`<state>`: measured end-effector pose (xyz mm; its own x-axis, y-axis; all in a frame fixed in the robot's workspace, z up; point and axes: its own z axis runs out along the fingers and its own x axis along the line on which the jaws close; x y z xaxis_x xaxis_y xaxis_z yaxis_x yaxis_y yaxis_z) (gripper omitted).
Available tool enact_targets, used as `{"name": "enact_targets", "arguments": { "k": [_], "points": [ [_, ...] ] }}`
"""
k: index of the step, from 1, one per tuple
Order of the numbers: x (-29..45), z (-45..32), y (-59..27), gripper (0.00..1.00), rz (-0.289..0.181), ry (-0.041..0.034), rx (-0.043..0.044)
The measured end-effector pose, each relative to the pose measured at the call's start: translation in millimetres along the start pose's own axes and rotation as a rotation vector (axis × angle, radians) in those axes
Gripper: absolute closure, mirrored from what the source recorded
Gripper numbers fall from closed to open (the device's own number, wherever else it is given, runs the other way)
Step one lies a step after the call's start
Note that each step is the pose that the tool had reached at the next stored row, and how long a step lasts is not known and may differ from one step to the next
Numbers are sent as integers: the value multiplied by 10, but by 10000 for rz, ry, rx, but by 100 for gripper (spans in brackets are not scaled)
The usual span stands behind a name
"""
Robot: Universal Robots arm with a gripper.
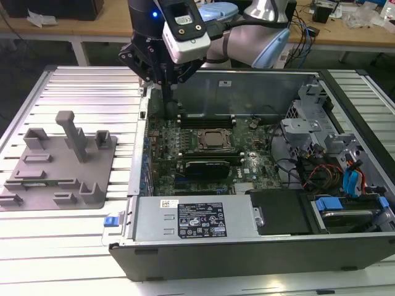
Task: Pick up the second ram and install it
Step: 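Reach for the second ram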
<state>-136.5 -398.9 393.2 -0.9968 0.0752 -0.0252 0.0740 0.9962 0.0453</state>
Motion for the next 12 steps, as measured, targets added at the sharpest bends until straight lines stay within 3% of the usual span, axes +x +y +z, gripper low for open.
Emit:
{"name": "enact_targets", "arguments": {
  "k": [8, 12],
  "points": [
    [267, -6, -20, 92, 1, -20, -1],
    [352, -7, -26, 92, 0, -22, -1]
  ]
}}
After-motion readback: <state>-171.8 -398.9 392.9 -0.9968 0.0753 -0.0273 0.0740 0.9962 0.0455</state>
